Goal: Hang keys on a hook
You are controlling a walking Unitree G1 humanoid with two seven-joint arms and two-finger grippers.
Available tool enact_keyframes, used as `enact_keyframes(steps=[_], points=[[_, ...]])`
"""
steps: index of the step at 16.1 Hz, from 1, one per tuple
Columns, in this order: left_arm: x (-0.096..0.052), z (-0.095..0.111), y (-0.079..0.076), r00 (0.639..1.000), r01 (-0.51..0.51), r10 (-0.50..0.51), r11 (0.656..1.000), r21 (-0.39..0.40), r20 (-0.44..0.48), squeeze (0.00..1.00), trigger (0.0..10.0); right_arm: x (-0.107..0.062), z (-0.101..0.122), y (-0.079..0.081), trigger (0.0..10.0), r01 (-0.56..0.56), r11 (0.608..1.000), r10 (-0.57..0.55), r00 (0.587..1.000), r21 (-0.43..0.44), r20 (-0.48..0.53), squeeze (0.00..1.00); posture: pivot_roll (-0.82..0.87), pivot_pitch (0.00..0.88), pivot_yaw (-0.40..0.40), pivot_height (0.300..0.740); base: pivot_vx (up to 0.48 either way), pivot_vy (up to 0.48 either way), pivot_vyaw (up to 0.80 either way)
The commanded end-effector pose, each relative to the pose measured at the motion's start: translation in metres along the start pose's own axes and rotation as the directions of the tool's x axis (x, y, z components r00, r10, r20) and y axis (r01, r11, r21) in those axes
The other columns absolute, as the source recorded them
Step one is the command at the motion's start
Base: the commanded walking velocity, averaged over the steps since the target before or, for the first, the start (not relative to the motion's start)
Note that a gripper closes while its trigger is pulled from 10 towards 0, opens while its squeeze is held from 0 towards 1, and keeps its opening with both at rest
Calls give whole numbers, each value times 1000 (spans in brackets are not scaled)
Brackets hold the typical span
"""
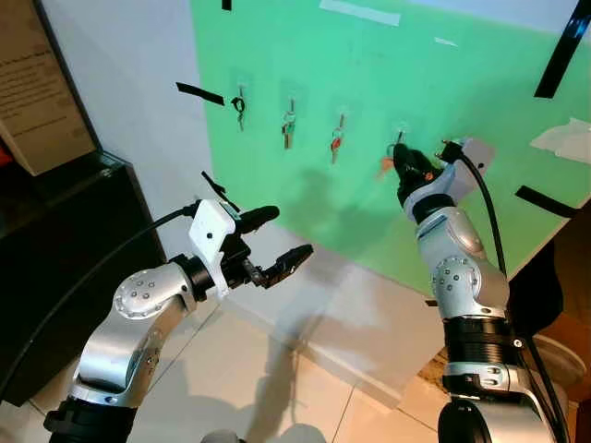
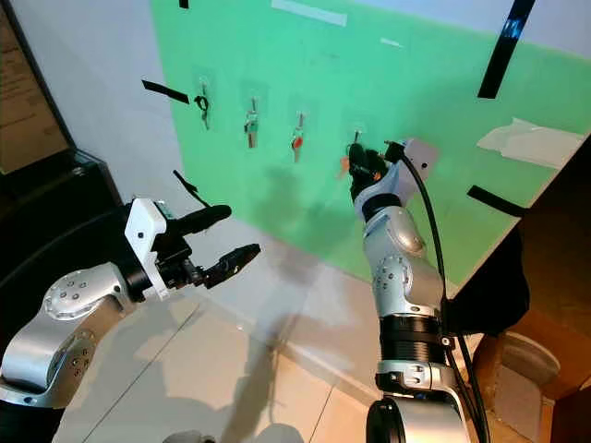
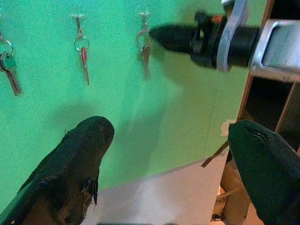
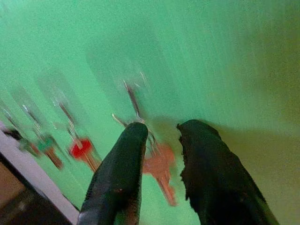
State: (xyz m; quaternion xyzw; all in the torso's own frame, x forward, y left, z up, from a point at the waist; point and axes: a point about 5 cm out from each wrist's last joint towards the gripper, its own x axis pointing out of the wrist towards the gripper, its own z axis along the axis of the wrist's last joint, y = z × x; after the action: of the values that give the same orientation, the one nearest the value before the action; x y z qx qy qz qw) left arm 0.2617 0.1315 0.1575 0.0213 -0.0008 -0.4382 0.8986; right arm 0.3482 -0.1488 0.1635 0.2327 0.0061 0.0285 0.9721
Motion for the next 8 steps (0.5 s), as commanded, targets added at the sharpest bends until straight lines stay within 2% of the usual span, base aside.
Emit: enact_keyframes(steps=[1,4,6,7,8], points=[[2,2,-1,1000,12,-12,1000,2,-5,0,10000,-3,-15,-12,10000,55,998,-54,996,11,-66,1000,81,0,-29,740,0,0,0],[3,2,-1,1000,13,-13,1000,2,-5,0,10000,-6,-17,-13,10000,53,999,-52,996,9,-69,1000,78,0,-28,740,0,0,0],[3,1,-2,1000,11,-11,1000,1,-3,0,10000,-15,-8,-9,10000,-21,1000,21,999,2,-26,1000,70,0,-31,740,0,0,0],[2,1,-2,1000,11,-11,1000,1,-3,0,10000,-18,-7,-9,10000,-32,999,32,999,-12,-27,1000,69,0,-31,740,0,0,0],[2,0,-2,1000,5,-5,1000,0,-2,0,10000,-24,-7,-11,10000,-41,997,39,999,-67,-35,1000,63,0,-30,740,0,0,0]])
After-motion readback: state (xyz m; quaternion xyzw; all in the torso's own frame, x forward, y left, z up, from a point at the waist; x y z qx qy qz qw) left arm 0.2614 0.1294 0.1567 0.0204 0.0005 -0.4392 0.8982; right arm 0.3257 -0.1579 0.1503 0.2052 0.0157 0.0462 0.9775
